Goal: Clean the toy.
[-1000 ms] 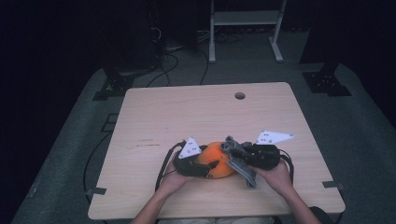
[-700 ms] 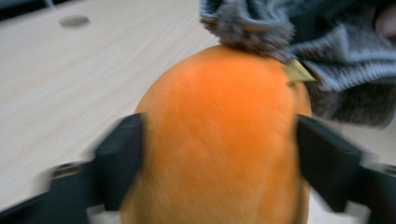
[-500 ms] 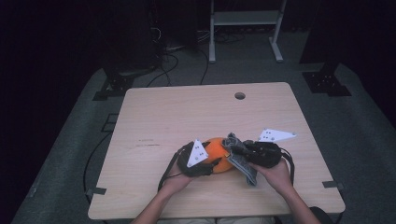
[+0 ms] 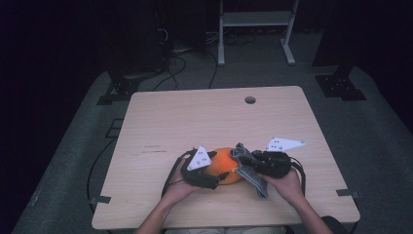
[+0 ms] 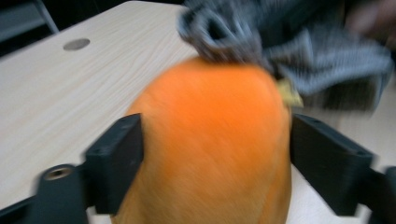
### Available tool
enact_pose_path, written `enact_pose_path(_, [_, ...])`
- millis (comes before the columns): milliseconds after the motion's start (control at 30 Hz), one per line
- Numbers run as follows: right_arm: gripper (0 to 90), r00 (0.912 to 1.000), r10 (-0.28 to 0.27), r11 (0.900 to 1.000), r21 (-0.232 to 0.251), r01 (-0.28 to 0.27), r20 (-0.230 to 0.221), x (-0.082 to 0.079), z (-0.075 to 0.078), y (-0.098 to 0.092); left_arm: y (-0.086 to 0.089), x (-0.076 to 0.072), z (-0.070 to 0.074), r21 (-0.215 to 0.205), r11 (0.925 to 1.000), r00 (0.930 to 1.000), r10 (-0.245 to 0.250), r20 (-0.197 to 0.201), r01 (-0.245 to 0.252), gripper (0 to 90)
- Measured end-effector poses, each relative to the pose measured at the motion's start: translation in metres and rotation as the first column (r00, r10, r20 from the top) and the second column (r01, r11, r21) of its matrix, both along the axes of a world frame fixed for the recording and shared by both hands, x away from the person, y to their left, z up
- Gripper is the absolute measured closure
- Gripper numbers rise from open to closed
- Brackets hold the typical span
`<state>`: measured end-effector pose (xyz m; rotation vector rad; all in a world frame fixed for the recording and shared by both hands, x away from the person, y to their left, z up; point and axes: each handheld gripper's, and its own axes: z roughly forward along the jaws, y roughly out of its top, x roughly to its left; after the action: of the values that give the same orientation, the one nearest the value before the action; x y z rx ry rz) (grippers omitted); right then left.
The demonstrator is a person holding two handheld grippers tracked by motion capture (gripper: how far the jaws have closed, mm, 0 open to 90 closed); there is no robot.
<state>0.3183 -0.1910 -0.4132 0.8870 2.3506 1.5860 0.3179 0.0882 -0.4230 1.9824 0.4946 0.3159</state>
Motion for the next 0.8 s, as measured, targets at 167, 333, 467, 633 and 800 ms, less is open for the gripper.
enact_pose_path(167, [76.8, 0.9990, 0.008, 1.000, 0.024, -0.007, -0.043, 0.003, -0.004, -0.006, 0.011, 0.012, -0.005, -0.051, 0.9980, 0.9888, 0.030, -0.146, -0.038, 18.5])
enact_pose_path(333, [76.8, 0.9999, 0.013, 0.998, 0.057, -0.013, 0.003, 0.001, 0.003, 0.000, 0.000, 0.004, -0.007, 0.021, 0.9998, 0.9989, -0.006, -0.047, 0.007, 32.8])
enact_pose_path(467, [76.8, 0.9997, -0.018, 1.000, 0.020, 0.018, -0.017, 0.007, -0.004, -0.002, 0.005, 0.006, -0.006, 0.011, 0.9999, 0.9977, -0.006, -0.067, 0.007, 28.9])
enact_pose_path(633, [76.8, 0.9996, -0.027, 0.999, -0.021, 0.027, -0.009, 0.003, -0.004, -0.004, 0.004, 0.004, -0.007, 0.036, 0.9990, 0.9987, -0.025, -0.044, 0.026, 30.8])
enact_pose_path(800, [76.8, 0.9988, -0.046, 0.998, -0.051, 0.045, -0.015, 0.002, -0.005, -0.009, 0.006, 0.004, -0.007, 0.037, 0.9989, 0.9985, -0.027, -0.048, 0.029, 30.8])
